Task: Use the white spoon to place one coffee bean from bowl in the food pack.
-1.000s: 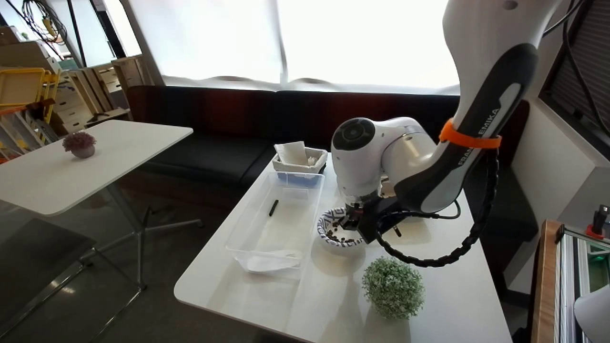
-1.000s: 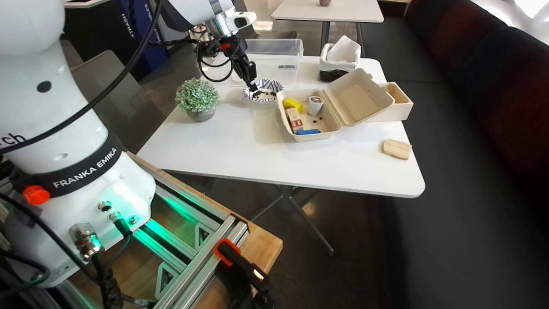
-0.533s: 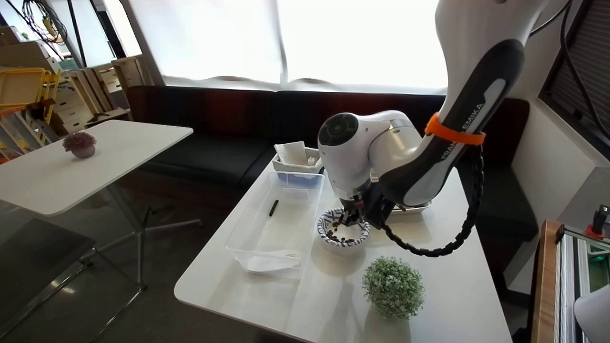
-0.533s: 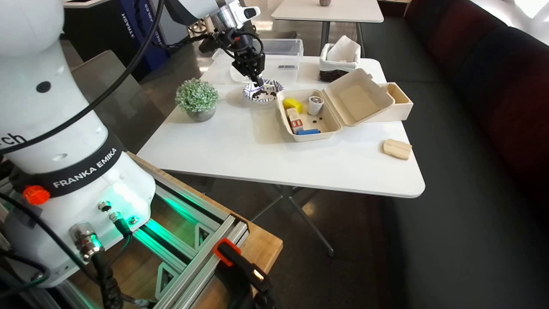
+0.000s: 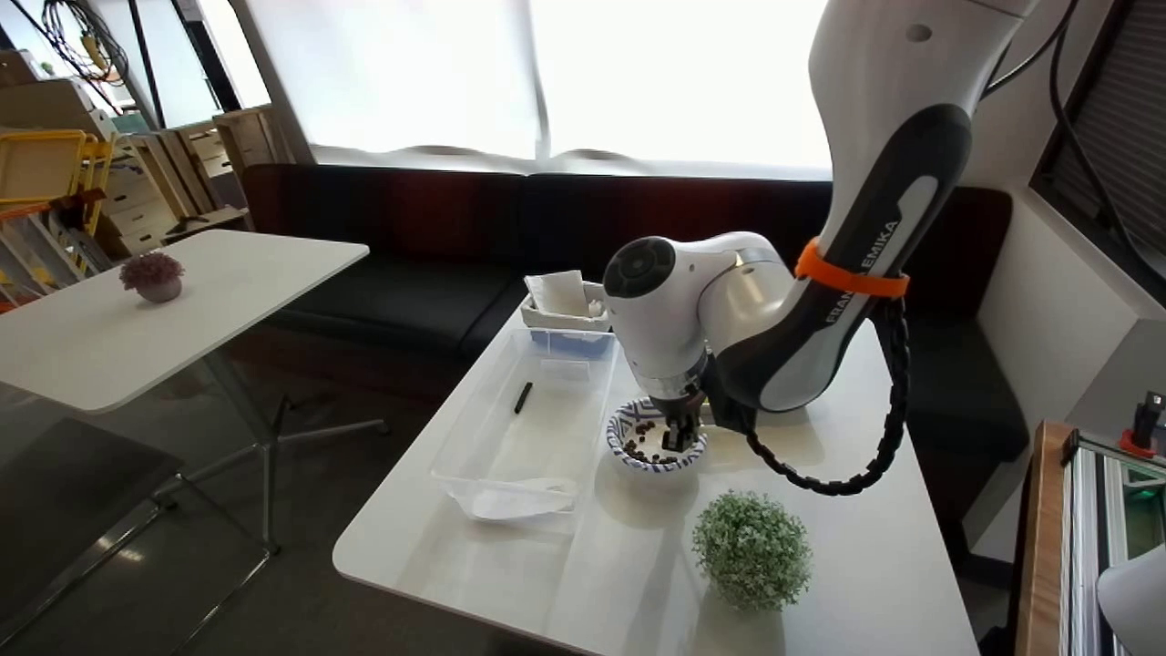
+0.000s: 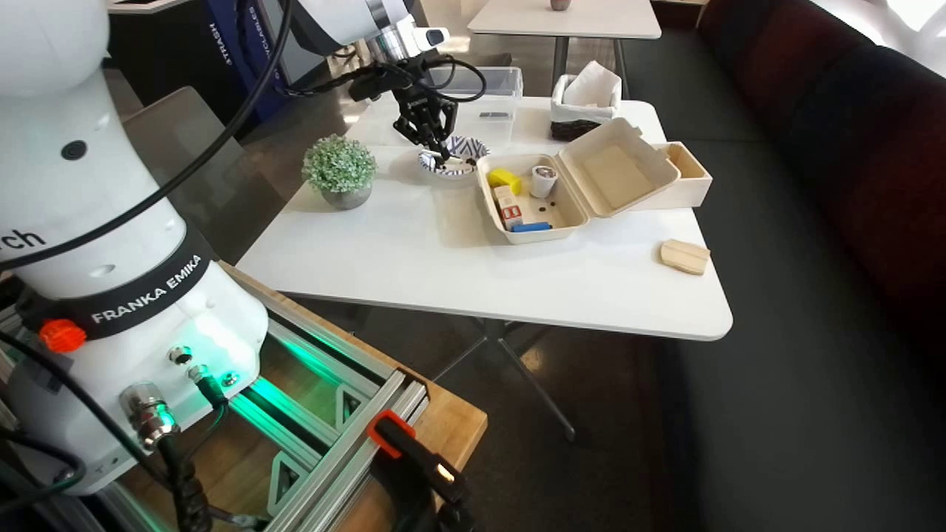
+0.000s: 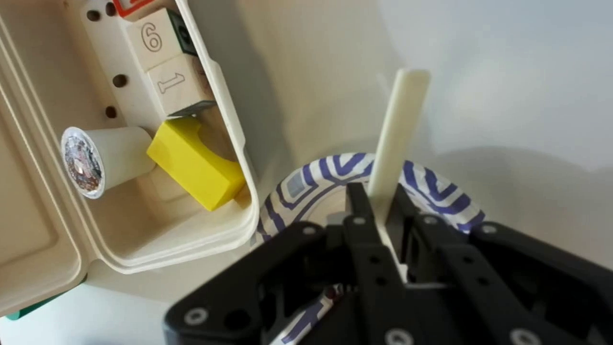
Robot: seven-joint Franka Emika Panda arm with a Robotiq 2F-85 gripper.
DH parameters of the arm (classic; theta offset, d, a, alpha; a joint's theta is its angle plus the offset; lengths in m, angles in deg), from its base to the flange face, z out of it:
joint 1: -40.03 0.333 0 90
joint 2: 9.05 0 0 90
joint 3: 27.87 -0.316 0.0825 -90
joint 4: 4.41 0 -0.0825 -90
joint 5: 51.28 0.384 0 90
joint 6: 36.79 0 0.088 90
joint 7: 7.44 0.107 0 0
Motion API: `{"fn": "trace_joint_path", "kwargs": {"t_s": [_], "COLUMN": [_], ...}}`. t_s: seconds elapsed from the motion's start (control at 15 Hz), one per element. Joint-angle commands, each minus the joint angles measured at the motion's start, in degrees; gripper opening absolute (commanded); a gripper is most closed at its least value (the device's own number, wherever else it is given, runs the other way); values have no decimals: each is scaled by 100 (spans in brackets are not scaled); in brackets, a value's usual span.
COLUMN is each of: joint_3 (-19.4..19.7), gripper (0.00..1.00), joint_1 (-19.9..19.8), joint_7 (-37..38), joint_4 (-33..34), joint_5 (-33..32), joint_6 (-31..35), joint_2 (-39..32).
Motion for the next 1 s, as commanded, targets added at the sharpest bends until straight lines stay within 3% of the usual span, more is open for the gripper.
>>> {"fn": "trace_joint_path", "kwargs": {"t_s": [0.0, 0.13, 0.2, 0.93], "joint_3": [92, 91, 92, 48], "gripper": [14, 14, 4, 4], "joint_1": [97, 97, 97, 186], "joint_7": [-87, -110, -114, -549], "joint_4": [8, 23, 28, 410], "joint_5": [75, 75, 75, 70], "joint_6": [18, 18, 19, -32], "joint_2": [-8, -19, -23, -328]}}
